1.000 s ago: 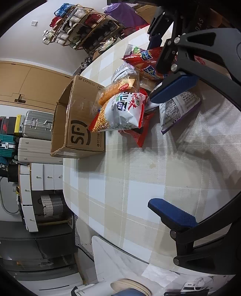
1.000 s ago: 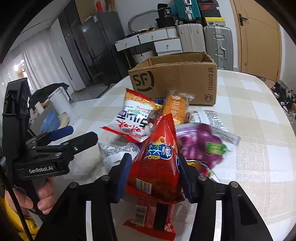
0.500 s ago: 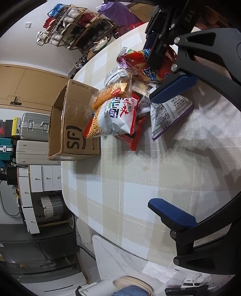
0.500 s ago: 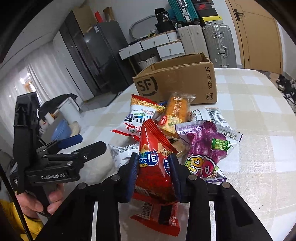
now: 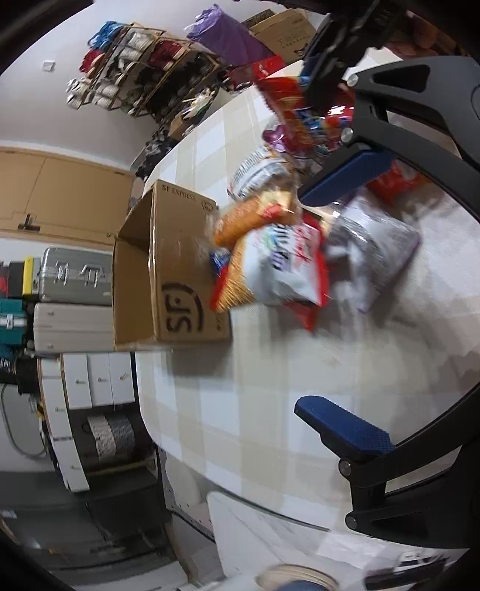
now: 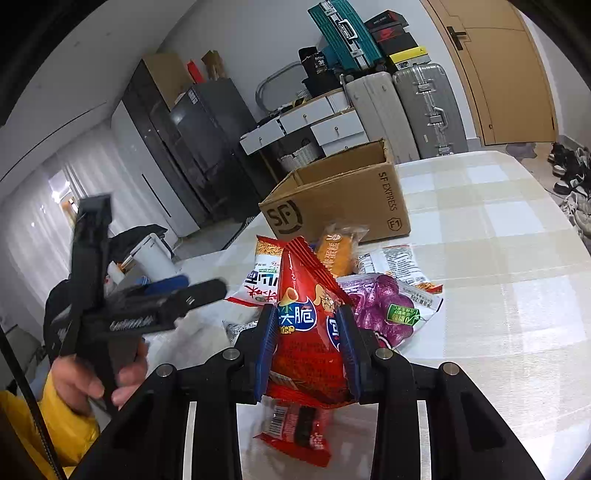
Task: Organize snacks
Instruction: 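Grasp the red sausage packet with the right gripper while the left gripper grasps the noodle-snack bag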
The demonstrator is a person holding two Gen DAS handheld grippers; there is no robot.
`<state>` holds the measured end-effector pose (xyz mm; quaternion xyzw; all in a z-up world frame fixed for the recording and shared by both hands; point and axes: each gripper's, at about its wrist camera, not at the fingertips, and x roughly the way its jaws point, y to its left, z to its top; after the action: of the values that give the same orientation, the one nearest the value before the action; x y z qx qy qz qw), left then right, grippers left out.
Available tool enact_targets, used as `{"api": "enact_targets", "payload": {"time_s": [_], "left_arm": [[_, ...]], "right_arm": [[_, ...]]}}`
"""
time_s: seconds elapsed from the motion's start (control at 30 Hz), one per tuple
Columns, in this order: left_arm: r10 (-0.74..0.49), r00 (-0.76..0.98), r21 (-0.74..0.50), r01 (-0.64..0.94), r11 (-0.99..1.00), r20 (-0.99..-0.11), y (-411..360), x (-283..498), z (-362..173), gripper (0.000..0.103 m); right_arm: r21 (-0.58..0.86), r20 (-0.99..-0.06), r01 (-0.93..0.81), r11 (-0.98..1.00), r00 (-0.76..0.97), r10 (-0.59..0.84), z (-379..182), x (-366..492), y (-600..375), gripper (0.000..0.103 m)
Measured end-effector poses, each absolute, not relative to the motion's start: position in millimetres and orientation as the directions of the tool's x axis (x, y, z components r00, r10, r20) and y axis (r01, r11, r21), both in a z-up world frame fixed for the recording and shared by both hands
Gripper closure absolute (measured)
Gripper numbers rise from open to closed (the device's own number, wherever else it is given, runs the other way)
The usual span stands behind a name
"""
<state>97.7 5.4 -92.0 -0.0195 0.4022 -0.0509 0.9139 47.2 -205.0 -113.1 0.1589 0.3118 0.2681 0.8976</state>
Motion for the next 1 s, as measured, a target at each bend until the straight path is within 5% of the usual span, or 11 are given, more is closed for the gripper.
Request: {"api": "enact_targets", "payload": {"time_s": [0.23, 0.4, 0.6, 1.0], "left_arm": [[-0.189, 0.586, -0.149, 0.116, 0.982, -0.788, 0.4, 151.7, -105.4, 0.002], [-0.259, 0.522, -0.193, 0.178, 0.965, -0.813, -7.0, 169.7, -123.1, 0.039], [-0.312, 0.534, -0.236, 0.208, 0.949, -0.785, -4.0, 163.1, -124.3, 0.061], [-0.362, 0.565, -0.292, 0.214, 0.932, -0.741, 19.3, 143.0, -111.7, 0.072]], "right_arm": [[0.463, -0.456, -0.396, 0.793, 0.661, 0.596, -112.6, 46.3, -211.7, 0.070], [0.487, -0.443, -0.402, 0.775, 0.651, 0.616, -115.2, 50.7, -216.0, 0.070], [0.495, -0.446, -0.403, 0.770, 0.642, 0.623, -117.7, 54.1, -214.9, 0.070], [0.489, -0.448, -0.385, 0.783, 0.659, 0.604, -109.3, 49.3, -212.9, 0.070]]}}
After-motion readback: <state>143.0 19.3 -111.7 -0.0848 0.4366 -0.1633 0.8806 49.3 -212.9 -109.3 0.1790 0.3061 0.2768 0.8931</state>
